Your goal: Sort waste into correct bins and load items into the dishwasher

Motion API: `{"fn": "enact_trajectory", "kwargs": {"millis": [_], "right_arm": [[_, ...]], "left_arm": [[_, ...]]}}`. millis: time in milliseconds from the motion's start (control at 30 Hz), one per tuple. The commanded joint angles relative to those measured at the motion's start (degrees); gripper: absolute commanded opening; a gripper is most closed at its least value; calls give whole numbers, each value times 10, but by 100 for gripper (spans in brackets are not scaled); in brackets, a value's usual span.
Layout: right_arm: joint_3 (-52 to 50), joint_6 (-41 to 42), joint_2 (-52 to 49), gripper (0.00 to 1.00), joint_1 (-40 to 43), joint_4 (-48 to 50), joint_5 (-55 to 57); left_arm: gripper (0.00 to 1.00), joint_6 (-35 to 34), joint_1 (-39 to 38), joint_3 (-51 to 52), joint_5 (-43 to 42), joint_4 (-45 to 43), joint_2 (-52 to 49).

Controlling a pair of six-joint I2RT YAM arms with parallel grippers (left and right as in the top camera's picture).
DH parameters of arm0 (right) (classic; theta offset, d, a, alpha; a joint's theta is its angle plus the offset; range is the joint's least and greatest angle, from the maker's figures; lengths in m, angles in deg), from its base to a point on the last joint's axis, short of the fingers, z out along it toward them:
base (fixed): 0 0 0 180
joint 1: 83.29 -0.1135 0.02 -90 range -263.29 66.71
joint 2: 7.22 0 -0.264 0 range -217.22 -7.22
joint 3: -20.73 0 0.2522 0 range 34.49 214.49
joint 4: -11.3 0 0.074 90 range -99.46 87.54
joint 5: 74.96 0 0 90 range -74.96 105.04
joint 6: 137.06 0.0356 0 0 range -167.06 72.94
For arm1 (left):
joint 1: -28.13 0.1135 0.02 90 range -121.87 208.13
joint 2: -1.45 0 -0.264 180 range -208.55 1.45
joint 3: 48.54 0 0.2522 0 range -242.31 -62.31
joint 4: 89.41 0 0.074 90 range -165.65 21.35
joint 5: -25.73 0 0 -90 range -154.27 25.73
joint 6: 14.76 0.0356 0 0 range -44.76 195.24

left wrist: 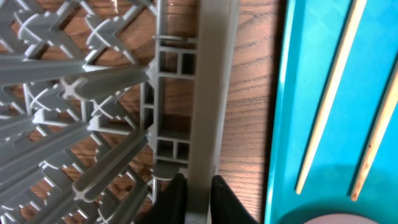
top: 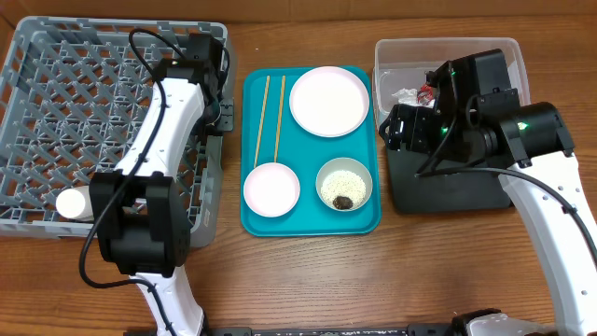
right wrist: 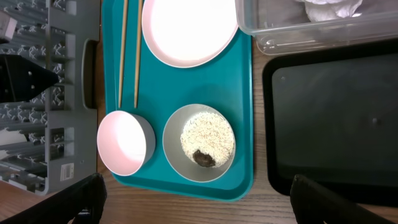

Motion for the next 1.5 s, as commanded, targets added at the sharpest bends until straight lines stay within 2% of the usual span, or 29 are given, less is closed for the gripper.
{"fn": "enact_trajectory", "kwargs": {"millis": [0, 133, 267, 433, 700, 1133, 1233, 1333, 1400, 1467], "right_arm": [[6, -3, 10, 96, 2, 2, 4], [6, -4, 10, 96, 2, 2, 4], [6, -4, 10, 96, 2, 2, 4], [6, -4, 10, 96, 2, 2, 4], [6, -3, 10, 96, 2, 2, 4], [6, -4, 10, 96, 2, 1, 4], [6, -4, 10, 96, 2, -1, 4], [6, -4, 10, 96, 2, -4, 4], [6, -4, 10, 96, 2, -4, 4], [6, -4, 10, 96, 2, -4, 4]], "left_arm": [[13, -23, -4, 5, 1, -2, -6], [14, -60, -4, 5, 1, -2, -6], [7, -84, -4, 5, 1, -7, -6], [4, -106, -4, 5, 1, -9, -6], [4, -110, -4, 5, 1, -10, -6], [4, -176, -4, 5, 1, -10, -6], [8, -181, -4, 5, 2, -10, -6], [17, -181, -3, 5, 2, -8, -6], [26, -181, -4, 5, 2, -9, -6], [46, -181, -4, 5, 2, -8, -6]]}}
